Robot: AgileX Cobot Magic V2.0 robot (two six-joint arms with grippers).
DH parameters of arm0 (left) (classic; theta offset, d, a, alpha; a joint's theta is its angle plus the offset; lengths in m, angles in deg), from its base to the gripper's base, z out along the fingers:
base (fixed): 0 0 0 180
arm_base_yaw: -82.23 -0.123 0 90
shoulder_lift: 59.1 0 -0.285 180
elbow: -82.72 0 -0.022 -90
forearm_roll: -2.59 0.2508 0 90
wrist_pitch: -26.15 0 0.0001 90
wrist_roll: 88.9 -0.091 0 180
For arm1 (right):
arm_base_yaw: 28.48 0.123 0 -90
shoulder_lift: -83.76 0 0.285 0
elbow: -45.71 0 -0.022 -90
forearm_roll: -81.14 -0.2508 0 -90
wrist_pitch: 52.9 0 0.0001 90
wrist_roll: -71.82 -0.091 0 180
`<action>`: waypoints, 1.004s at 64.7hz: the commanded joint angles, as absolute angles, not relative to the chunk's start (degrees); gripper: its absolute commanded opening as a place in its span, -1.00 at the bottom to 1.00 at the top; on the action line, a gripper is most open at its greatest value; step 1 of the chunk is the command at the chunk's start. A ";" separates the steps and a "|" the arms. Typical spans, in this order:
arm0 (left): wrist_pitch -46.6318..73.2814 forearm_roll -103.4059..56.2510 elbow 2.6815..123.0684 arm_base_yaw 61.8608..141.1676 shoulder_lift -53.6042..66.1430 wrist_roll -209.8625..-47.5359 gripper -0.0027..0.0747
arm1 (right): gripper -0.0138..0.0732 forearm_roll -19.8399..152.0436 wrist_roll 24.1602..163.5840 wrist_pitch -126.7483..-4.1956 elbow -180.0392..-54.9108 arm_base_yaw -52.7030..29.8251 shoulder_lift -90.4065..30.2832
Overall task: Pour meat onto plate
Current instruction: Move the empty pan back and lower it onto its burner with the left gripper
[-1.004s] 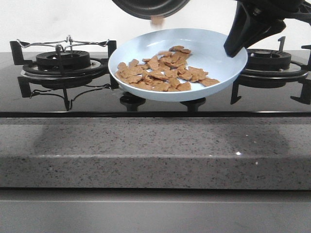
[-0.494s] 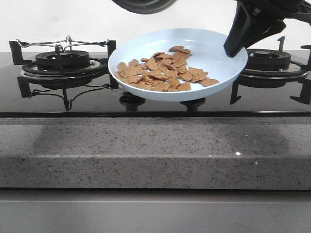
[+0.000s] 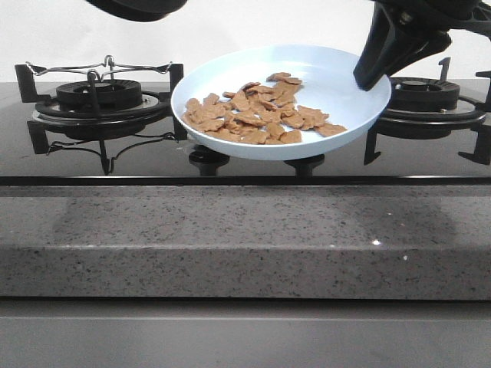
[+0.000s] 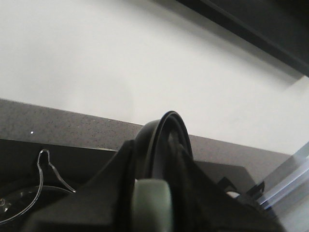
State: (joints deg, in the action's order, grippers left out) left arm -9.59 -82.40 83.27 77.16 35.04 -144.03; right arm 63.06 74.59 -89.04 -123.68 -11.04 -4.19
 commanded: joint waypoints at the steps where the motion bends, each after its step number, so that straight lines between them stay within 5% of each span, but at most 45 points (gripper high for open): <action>1: -13.56 -91.28 85.13 74.13 35.52 -142.53 -0.98 | -0.82 61.97 75.02 -85.94 -125.34 -11.23 -6.01; 65: -18.37 -102.76 85.13 68.28 52.82 -140.59 -0.98 | -0.82 61.97 75.02 -85.94 -125.34 -11.23 -6.01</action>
